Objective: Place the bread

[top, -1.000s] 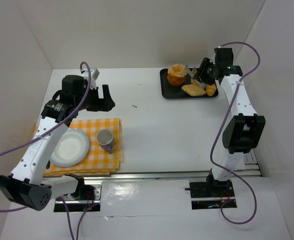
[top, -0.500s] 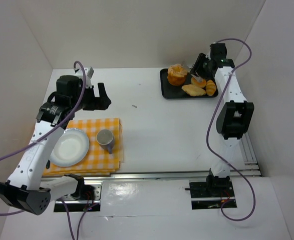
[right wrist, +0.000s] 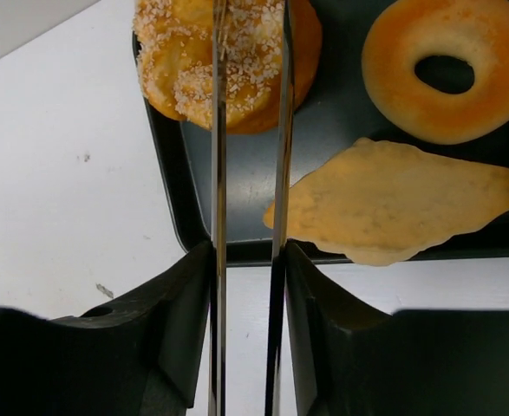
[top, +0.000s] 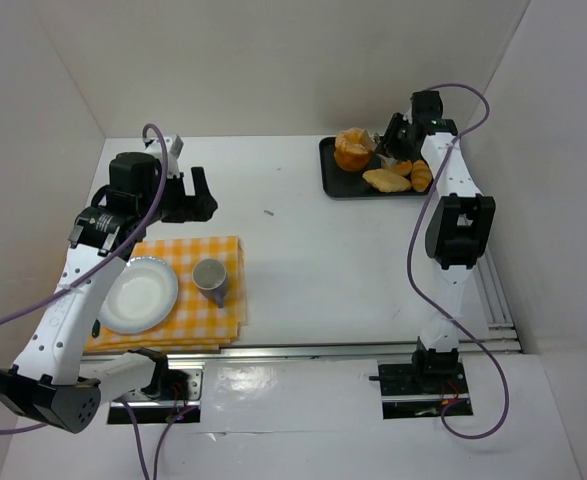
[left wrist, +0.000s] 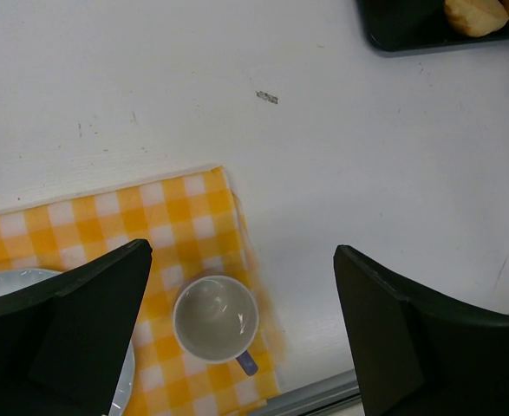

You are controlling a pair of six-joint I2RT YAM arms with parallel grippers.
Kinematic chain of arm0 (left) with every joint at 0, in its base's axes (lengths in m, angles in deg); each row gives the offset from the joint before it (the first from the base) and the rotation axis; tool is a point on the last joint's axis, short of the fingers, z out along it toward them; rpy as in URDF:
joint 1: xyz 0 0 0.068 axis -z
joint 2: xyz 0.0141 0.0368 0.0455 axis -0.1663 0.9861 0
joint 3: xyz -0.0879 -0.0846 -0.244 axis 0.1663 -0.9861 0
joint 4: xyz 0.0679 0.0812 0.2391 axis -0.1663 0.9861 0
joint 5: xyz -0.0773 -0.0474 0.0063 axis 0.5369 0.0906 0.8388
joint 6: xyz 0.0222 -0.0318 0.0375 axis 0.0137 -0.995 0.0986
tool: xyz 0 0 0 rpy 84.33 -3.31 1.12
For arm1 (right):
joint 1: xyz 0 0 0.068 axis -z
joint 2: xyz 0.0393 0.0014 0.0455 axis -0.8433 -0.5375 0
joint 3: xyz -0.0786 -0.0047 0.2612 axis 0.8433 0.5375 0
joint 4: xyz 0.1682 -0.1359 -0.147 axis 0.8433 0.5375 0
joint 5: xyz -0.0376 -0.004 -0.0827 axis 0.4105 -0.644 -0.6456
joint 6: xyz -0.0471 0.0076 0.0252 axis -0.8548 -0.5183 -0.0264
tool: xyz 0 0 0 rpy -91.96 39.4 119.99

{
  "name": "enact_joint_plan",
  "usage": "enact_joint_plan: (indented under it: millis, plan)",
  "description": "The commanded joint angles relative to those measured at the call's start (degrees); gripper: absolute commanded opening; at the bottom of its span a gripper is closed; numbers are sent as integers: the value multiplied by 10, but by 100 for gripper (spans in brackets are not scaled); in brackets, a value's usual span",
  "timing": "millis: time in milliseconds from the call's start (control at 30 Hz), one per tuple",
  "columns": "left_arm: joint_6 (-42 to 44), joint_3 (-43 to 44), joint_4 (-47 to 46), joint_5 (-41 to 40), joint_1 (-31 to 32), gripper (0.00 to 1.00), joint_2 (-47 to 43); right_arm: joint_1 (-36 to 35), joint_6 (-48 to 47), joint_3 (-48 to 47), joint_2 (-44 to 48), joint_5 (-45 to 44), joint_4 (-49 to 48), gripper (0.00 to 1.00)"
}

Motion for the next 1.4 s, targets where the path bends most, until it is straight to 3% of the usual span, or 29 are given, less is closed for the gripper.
enact_joint_plan:
  millis: [0, 33, 67, 200, 533, 600, 700, 933, 967, 1167, 1367]
  plan:
    - [-3, 18, 0, -10, -2, 100, -11, -7, 3, -36, 6, 17, 3, 42]
    - [-3, 18, 0, -10, -2, 100, -11, -7, 3, -36, 6, 26, -5, 37]
    - [-8, 18, 0, -17, -2, 100, -16, -7, 8, -30, 12, 26, -12, 21]
    - [-13, 42, 0, -37, -2, 100, -22, -7, 14, -30, 40, 38, -26, 0]
    - [-16, 71, -25, -107, -13, 100, -43, -63, 24, -71, 123, 55, -45, 0]
    - [-32, 103, 0, -130, -23, 100, 1, -84, 24, -97, 130, 55, -31, 0]
    - [-45, 166, 30, -109, -48, 100, 37, -139, 19, -78, 164, 55, -40, 0]
    - [-63, 190, 8, -111, -78, 100, 5, -328, 58, -30, 183, 55, -105, 0]
    - [-68, 195, 8, -111, -84, 100, 5, -328, 65, -18, 183, 67, -125, 0]
    - [-81, 245, 10, -125, -89, 100, -18, -463, 71, -65, 94, 94, -150, 0]
    - [-69, 295, 21, -125, -89, 100, -12, -523, 81, -87, 37, 141, -145, 0]
